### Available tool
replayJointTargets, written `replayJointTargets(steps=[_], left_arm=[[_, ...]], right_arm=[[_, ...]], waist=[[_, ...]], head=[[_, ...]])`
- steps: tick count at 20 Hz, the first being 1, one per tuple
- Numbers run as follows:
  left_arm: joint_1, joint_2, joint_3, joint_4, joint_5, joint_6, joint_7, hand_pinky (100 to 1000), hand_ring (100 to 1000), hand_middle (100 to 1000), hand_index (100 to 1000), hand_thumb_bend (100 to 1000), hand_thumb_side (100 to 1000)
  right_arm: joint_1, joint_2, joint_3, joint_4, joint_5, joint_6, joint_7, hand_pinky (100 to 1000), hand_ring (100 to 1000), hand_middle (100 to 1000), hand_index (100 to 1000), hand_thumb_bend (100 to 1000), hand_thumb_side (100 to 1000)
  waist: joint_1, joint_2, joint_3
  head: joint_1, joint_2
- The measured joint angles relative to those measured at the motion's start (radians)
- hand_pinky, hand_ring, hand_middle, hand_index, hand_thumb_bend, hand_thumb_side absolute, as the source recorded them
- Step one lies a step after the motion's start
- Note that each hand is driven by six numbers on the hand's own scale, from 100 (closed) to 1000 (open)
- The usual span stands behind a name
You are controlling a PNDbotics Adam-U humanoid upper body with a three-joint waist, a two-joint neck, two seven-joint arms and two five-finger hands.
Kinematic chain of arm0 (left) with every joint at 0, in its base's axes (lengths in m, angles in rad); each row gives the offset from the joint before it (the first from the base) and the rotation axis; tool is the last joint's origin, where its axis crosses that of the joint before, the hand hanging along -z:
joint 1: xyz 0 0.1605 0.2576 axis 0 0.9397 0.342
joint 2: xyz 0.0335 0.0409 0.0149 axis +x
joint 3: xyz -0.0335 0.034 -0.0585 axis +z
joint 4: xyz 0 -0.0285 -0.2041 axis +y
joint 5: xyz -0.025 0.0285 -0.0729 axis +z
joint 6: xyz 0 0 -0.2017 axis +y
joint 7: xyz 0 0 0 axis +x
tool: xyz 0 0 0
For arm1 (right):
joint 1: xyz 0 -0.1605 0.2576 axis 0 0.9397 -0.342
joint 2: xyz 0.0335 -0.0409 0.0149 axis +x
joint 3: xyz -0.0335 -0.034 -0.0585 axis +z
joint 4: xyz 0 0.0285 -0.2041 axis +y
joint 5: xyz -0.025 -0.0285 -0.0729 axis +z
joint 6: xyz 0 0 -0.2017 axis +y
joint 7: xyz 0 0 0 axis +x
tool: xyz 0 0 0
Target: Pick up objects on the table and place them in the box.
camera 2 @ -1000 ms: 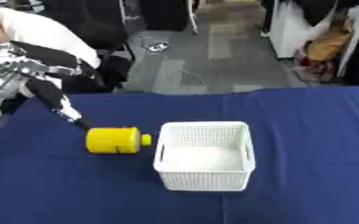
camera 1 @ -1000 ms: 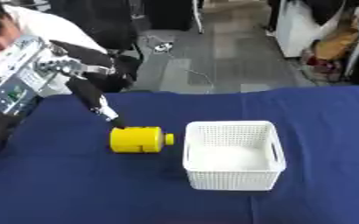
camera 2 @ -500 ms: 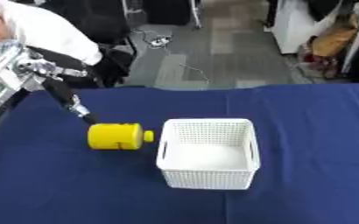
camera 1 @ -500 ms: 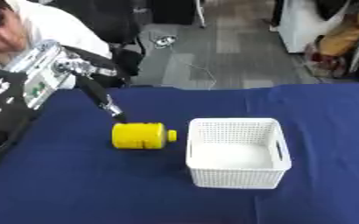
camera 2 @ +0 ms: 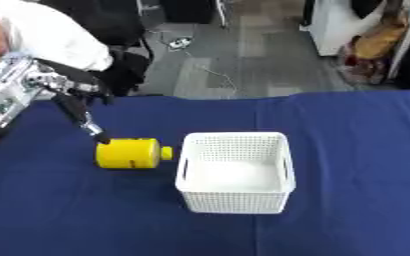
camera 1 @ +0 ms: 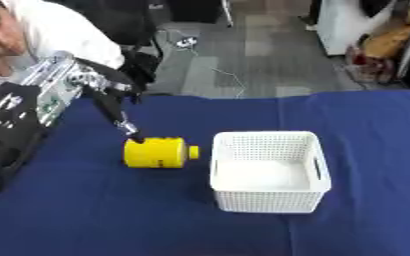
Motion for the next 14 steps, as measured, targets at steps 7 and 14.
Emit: replayJointTargets(steps=[7, 14], left_arm=[[-0.009, -0.01, -0.012, 0.028, -0.021, -0.012, 0.012, 726, 725, 855, 927, 950, 660], [-0.01, -0.017, -0.03, 0.039, -0.024, -0.022, 0.022, 724, 724, 852, 928, 953, 666]], right_arm=[[-0.008, 0.001, 0.0, 0.0, -0.004, 0.0, 0.001, 310, 393, 472, 577, 248, 877], [-0.013, 0.008, 0.0, 0.0, -0.007, 0.0, 0.002, 310, 393, 471, 577, 247, 877]], waist=[[0.0, 0.007, -0.009], [0.0, 0.016, -0.013]], head=[[0.0, -0.001], [0.0, -0.006]])
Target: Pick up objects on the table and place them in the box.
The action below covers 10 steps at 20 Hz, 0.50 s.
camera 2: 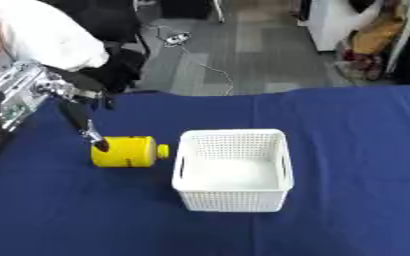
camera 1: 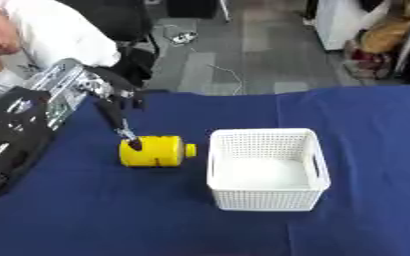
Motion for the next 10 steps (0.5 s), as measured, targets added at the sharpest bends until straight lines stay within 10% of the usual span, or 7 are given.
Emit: replayJointTargets(steps=[10], left_arm=[[0.002, -0.023, -0.017, 0.03, 0.001, -0.003, 0.003, 716, 714, 842, 932, 943, 692]], right_arm=[[-0.011, 0.001, 0.0, 0.0, -0.005, 0.004, 0.004, 309, 393, 472, 577, 251, 890]], waist=[[0.002, 0.001, -0.01]], head=[[0.0, -0.006]])
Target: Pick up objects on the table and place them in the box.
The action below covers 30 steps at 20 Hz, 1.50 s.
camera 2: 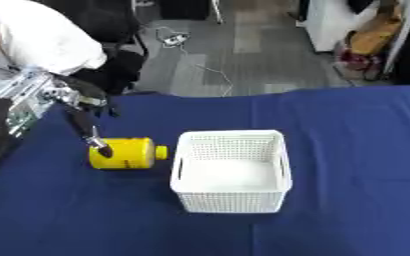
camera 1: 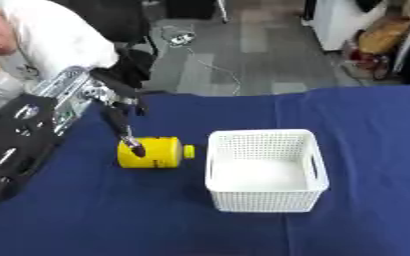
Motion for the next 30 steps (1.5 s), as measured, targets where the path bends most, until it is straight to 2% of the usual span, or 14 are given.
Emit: replayJointTargets(steps=[12, 21, 30], left_arm=[[0.01, -0.016, -0.006, 0.027, -0.005, 0.0, 0.0, 710, 694, 796, 921, 908, 696], [0.027, -0.024, -0.006, 0.037, -0.008, -0.004, 0.004, 712, 697, 799, 920, 908, 703], [0.027, -0.033, -0.006, 0.049, -0.029, -0.012, 0.012, 713, 697, 801, 925, 897, 669]], right_arm=[[-0.002, 0.008, 0.0, 0.0, -0.005, 0.0, 0.001, 310, 393, 472, 577, 251, 891], [-0.003, 0.008, 0.0, 0.0, -0.005, -0.001, 0.001, 310, 393, 472, 576, 251, 894], [-0.003, 0.009, -0.001, 0.0, -0.005, -0.001, 0.001, 311, 393, 472, 575, 252, 896]], waist=[[-0.003, 0.001, -0.005], [-0.004, 0.007, -0.009], [-0.006, 0.007, -0.01]], head=[[0.001, -0.006], [0.01, -0.007], [0.01, -0.007]])
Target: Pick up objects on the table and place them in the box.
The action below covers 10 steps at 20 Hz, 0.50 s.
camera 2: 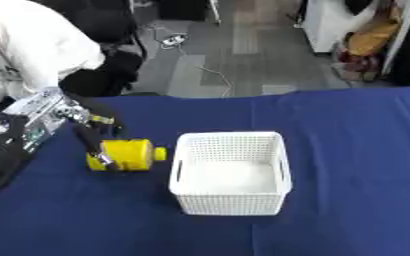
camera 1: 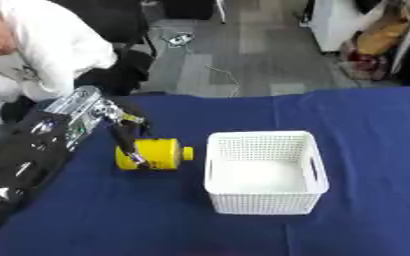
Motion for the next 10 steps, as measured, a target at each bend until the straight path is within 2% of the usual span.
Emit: replayJointTargets(steps=[10], left_arm=[[0.0, -0.008, 0.001, 0.002, -0.025, -0.005, 0.005, 714, 697, 804, 926, 872, 663]], right_arm=[[-0.008, 0.007, 0.0, 0.0, 0.0, 0.0, 0.0, 311, 393, 472, 575, 253, 897]], waist=[[-0.001, 0.005, -0.004]], head=[[0.0, 0.0]])
